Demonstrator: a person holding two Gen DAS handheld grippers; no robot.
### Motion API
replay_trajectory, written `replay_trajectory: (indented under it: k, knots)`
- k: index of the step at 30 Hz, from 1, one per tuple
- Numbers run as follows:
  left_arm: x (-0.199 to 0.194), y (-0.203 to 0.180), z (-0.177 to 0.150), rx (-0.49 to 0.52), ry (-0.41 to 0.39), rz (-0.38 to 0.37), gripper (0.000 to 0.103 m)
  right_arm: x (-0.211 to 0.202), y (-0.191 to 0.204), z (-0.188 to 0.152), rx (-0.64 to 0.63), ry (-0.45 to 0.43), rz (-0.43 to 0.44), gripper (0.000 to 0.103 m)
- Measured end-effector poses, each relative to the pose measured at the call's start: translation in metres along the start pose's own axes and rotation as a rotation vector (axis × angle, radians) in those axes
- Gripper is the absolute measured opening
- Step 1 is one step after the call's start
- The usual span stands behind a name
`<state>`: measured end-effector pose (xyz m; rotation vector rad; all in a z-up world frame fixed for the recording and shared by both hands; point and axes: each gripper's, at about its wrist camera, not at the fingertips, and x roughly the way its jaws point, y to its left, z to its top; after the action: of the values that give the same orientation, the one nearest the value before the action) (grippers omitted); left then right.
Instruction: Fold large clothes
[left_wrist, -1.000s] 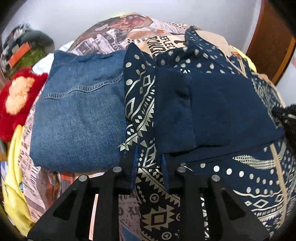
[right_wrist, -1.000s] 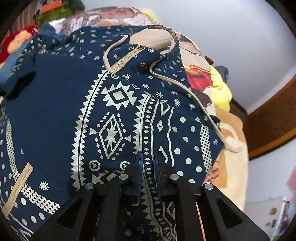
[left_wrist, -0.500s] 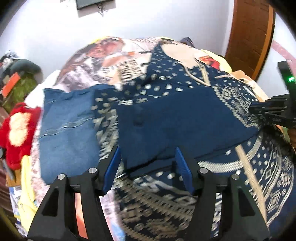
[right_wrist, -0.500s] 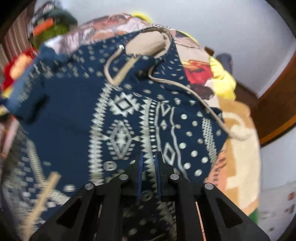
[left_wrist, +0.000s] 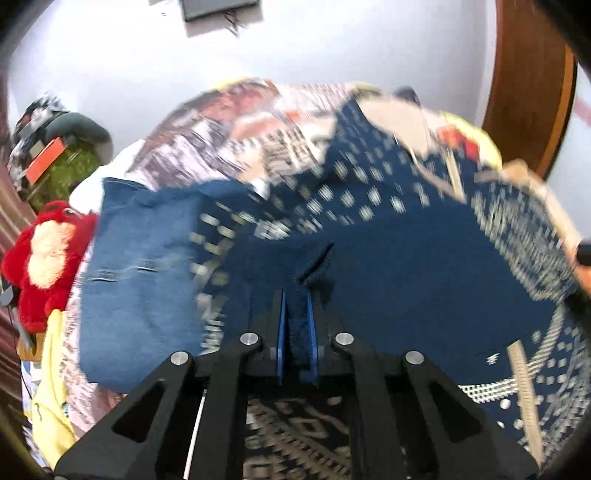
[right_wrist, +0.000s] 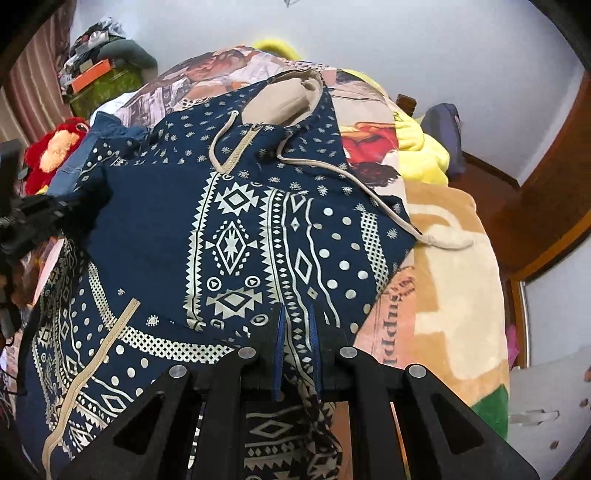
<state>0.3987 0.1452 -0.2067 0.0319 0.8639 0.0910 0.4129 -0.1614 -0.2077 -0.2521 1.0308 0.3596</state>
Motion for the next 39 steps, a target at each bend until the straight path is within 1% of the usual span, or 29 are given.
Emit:
replay_trajectory:
  k: [2, 3, 5, 7, 11, 13, 15, 16, 18, 21, 22, 23, 25, 26, 29, 31, 32, 33, 34, 35, 36, 37, 38, 39]
  knots:
    - [-0.018, 0.024, 0.004, -0.042, -0.022, 0.001, 0.011, -0.001, -0.002, 0.001, 0.014, -0.006, -0.011, 0.008]
    - [-0.022, 0.033, 0.004, -0.053, -0.026, 0.011, 0.011, -0.003, -0.002, 0.002, 0.023, -0.018, -0.023, 0.008]
    - [-0.028, 0.054, 0.003, -0.070, -0.029, 0.049, 0.011, -0.006, 0.001, 0.005, 0.036, -0.042, -0.004, 0.008]
    - [-0.027, 0.072, 0.000, -0.082, -0.010, 0.082, 0.011, -0.007, 0.006, 0.007, 0.051, -0.050, 0.026, 0.008]
    - [-0.013, 0.097, -0.016, -0.085, 0.065, 0.173, 0.011, -0.002, 0.023, 0.013, 0.036, -0.034, 0.085, 0.008]
    - [-0.011, 0.103, -0.025, -0.080, 0.087, 0.193, 0.011, 0.003, 0.034, 0.016, 0.003, -0.029, 0.090, 0.008]
    - [-0.014, 0.102, -0.028, -0.085, 0.083, 0.166, 0.011, 0.008, 0.047, 0.019, -0.042, -0.028, 0.095, 0.008]
    - [-0.017, 0.099, -0.026, -0.083, 0.072, 0.134, 0.011, 0.011, 0.053, 0.022, -0.063, -0.027, 0.101, 0.008]
    - [-0.021, 0.089, -0.022, -0.075, 0.048, 0.102, 0.012, 0.016, 0.063, 0.027, -0.091, -0.023, 0.112, 0.008]
    - [-0.026, 0.063, -0.012, -0.039, 0.012, 0.028, 0.029, 0.028, 0.079, 0.036, -0.123, -0.003, 0.132, 0.008]
    - [-0.025, 0.051, -0.009, -0.026, 0.002, -0.004, 0.038, 0.033, 0.083, 0.038, -0.134, 0.008, 0.132, 0.008]
    - [-0.023, 0.042, -0.007, -0.018, -0.004, -0.029, 0.044, 0.041, 0.089, 0.040, -0.149, 0.022, 0.126, 0.008]
    - [-0.013, 0.020, -0.006, 0.011, 0.013, -0.095, 0.046, 0.054, 0.096, 0.041, -0.170, 0.048, 0.109, 0.008]
    - [-0.005, 0.011, -0.006, 0.024, 0.031, -0.114, 0.045, 0.061, 0.098, 0.041, -0.182, 0.059, 0.098, 0.008]
    - [0.021, -0.013, -0.011, 0.056, 0.098, -0.152, 0.046, 0.063, 0.101, 0.039, -0.235, 0.011, 0.075, 0.008]
    - [0.041, -0.026, -0.019, 0.080, 0.150, -0.143, 0.046, 0.064, 0.101, 0.038, -0.251, 0.000, 0.057, 0.008]
    - [0.048, -0.031, -0.023, 0.100, 0.147, -0.118, 0.046, 0.065, 0.101, 0.037, -0.264, -0.010, 0.031, 0.008]
    - [0.050, -0.036, -0.028, 0.124, 0.118, -0.089, 0.046, 0.067, 0.101, 0.036, -0.278, -0.021, -0.016, 0.008]
    - [0.049, -0.043, -0.032, 0.148, 0.093, -0.050, 0.046, 0.068, 0.100, 0.036, -0.281, -0.028, -0.035, 0.020]
    - [0.048, -0.048, -0.035, 0.165, 0.086, -0.022, 0.046, 0.069, 0.098, 0.035, -0.273, -0.039, -0.069, 0.052]
    - [0.046, -0.053, -0.036, 0.185, 0.081, 0.006, 0.046, 0.069, 0.093, 0.035, -0.257, -0.066, -0.165, 0.080]
    - [0.046, -0.057, -0.035, 0.200, 0.082, 0.025, 0.046, 0.069, 0.086, 0.036, -0.243, -0.098, -0.242, 0.103]
    - [0.046, -0.056, -0.034, 0.201, 0.086, 0.028, 0.046, 0.071, 0.079, 0.036, -0.229, -0.099, -0.225, 0.103]
    - [0.047, -0.056, -0.033, 0.195, 0.093, 0.024, 0.046, 0.074, 0.067, 0.038, -0.174, -0.077, -0.162, 0.103]
